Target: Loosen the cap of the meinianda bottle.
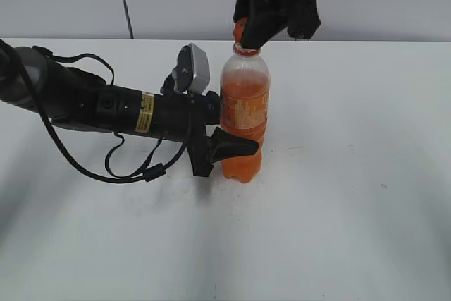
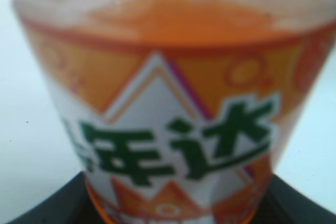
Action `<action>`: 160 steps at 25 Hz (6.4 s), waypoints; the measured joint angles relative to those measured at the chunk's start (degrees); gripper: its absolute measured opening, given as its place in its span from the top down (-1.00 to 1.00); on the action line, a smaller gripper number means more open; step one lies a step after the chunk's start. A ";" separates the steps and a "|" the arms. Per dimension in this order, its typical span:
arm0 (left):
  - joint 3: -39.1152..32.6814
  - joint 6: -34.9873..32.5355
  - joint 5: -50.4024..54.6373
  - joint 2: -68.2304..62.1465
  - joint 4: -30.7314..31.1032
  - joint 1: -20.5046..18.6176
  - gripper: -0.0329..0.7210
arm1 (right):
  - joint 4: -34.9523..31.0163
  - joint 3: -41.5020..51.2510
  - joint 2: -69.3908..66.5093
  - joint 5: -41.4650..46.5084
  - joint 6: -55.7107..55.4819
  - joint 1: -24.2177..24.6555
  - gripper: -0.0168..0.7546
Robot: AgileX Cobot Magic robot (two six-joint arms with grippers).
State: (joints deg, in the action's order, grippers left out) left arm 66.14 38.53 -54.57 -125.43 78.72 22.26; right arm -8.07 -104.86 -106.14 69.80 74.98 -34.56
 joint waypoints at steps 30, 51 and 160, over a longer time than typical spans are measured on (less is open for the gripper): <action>0.00 -0.17 -0.04 0.00 0.11 0.00 -0.14 | 3.40 28.29 7.48 -20.43 -69.94 26.73 0.26; 0.00 -0.17 -0.09 0.00 0.06 0.00 -0.14 | -0.56 52.51 -2.46 -57.12 -69.94 26.73 0.26; -31.52 -45.37 120.16 113.52 -77.99 -16.32 -0.10 | 7.53 79.32 92.03 -10.29 -67.38 30.71 -0.58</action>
State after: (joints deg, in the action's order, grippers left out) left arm 34.61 -6.84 65.60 -11.91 0.73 5.94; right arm -0.54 -25.54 -14.12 59.51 7.60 -3.85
